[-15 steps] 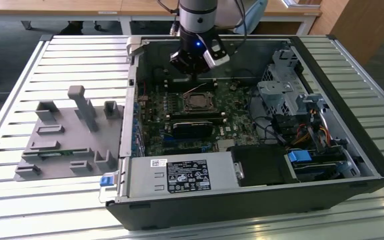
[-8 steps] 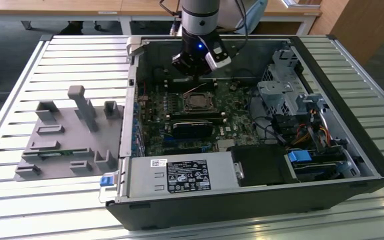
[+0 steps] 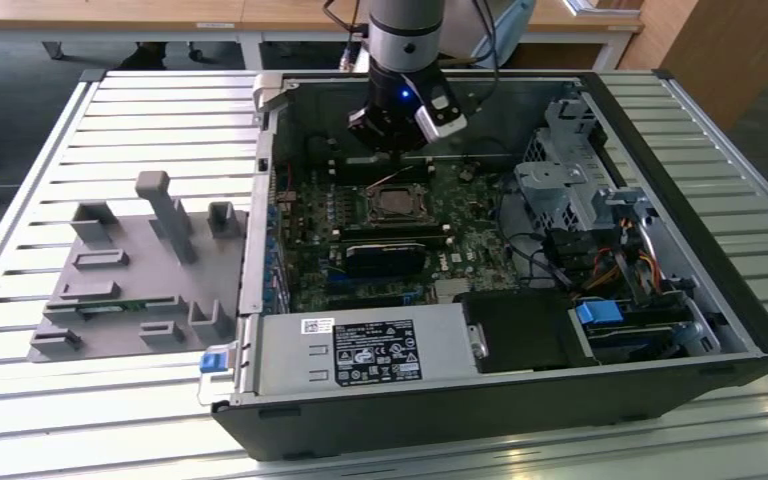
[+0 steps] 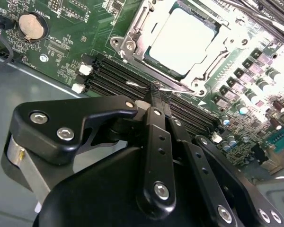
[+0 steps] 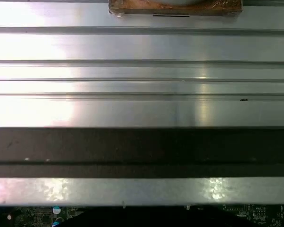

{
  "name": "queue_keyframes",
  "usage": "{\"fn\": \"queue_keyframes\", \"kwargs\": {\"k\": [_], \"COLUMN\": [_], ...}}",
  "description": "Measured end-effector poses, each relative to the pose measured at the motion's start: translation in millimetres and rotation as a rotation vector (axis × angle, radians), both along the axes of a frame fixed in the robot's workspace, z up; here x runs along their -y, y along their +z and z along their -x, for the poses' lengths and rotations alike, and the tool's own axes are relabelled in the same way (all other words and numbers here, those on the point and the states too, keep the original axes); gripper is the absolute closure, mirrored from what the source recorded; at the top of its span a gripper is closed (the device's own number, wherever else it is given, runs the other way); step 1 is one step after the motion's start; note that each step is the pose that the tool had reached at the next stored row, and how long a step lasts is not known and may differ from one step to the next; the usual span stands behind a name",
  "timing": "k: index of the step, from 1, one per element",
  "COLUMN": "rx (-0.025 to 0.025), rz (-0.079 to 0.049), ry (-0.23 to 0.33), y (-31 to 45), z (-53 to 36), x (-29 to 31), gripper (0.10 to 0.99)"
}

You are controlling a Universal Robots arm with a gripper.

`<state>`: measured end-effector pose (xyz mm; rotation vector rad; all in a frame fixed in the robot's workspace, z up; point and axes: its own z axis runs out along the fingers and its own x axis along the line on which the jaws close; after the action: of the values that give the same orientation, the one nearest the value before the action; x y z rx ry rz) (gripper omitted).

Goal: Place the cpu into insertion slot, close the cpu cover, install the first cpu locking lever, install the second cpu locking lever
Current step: 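Install the first cpu locking lever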

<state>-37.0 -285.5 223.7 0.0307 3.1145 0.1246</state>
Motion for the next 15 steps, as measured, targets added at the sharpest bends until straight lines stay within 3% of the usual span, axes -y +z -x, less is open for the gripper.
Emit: {"fn": "queue_keyframes", "kwargs": {"k": [9, 15], "rx": [-0.0001, -0.0002], "rz": [0.000, 0.000], "ry": [0.000, 0.000], "y": [-2.7, -8.4], "z": [-7.5, -12.4], "x": [-0.3, -0.6], "gripper": [0.965, 0.965]}}
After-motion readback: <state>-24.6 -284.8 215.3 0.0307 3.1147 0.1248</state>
